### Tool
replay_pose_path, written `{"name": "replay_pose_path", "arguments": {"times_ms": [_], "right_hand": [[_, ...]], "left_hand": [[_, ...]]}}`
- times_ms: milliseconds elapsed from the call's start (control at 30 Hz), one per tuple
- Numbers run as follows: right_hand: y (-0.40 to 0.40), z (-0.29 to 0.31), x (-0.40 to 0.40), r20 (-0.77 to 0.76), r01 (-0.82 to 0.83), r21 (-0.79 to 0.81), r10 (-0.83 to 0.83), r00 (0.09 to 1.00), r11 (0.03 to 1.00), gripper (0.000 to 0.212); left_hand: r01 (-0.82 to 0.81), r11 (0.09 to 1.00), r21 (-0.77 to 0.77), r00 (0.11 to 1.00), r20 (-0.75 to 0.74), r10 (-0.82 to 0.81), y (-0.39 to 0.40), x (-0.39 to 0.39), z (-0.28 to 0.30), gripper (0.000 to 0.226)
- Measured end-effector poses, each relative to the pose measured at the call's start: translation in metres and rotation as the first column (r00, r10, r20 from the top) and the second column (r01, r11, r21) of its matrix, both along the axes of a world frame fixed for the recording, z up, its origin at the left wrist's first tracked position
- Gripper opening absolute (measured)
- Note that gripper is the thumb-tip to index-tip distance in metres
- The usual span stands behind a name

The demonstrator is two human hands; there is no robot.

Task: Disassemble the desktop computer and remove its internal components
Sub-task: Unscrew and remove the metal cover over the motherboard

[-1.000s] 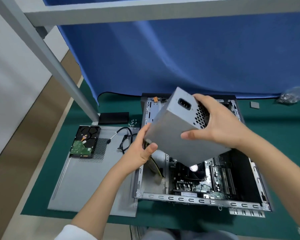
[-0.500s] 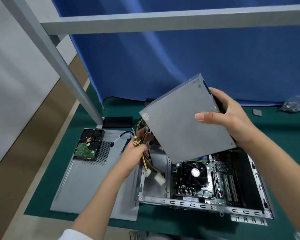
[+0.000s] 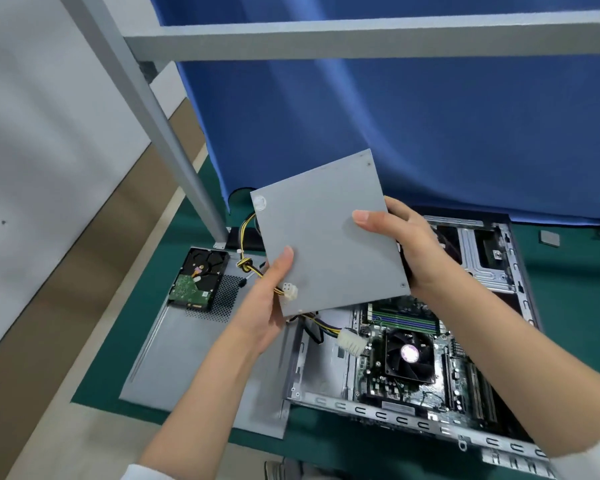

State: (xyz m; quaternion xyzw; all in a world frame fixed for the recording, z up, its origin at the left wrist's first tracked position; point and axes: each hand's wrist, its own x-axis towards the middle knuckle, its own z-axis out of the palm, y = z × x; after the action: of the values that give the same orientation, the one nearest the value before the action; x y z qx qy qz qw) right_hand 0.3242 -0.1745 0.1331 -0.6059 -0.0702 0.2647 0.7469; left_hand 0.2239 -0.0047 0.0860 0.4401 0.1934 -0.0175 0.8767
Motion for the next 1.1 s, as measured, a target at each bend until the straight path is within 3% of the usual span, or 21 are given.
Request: {"name": "replay_pose_path", "arguments": {"times_ms": [100,167,333,433,500,567,633,833,1100], "right_hand": [[0.015,-0.002,0.005,-0.040,-0.046,-0.020,0.045,0.998,0.999,0.056],[0.026,-0.002,0.012,-0.078,-0.134,-0.059,0.129,0.989,0.989,0.064],[0.057,-0.008,0.039,-0.009,-0.320,-0.374,0.342,0.940,0.870,0.085],[0.055,-0.033,0.050,0.075,-0.273,-0.551,0.373,0.925,0.788,0.084],[0.037,-0.065,0.054,0.158,-0.200,-0.826,0.556,0.816,0.527,0.074],[0.014,-0.098,0.056,0.027,-0.192,-0.956,0.717,0.696,0.222,0.074],[-0.001,-0.122,0.055,-0.081,-0.222,-0.971,0.756,0.650,0.087,0.075],[-0.008,-0.147,0.049,-0.049,-0.099,-0.995,0.777,0.628,0.017,0.083],[-0.006,-0.143,0.050,-0.109,-0.140,-0.990,0.774,0.624,-0.027,0.089]], "left_hand": [[-0.019,1.000,0.002,1.000,-0.009,0.019,0.016,-0.002,0.000,0.084],[-0.029,0.997,0.070,0.999,-0.030,0.031,0.027,-0.004,-0.002,0.086],[-0.254,0.967,0.024,0.965,-0.055,0.255,0.032,-0.006,-0.020,0.027],[-0.371,0.928,0.015,0.926,-0.068,0.371,0.037,-0.008,-0.033,0.020],[-0.452,0.891,0.041,0.886,-0.095,0.454,0.044,-0.009,-0.042,0.019],[-0.506,0.861,0.045,0.852,-0.129,0.508,0.050,-0.009,-0.051,0.024],[-0.559,0.829,0.009,0.812,-0.197,0.549,0.054,-0.007,-0.061,0.041],[-0.596,0.803,-0.005,0.759,-0.332,0.561,0.050,0.004,-0.096,0.045],[-0.582,0.813,0.020,0.714,-0.466,0.523,0.048,0.021,-0.140,0.041]]}}
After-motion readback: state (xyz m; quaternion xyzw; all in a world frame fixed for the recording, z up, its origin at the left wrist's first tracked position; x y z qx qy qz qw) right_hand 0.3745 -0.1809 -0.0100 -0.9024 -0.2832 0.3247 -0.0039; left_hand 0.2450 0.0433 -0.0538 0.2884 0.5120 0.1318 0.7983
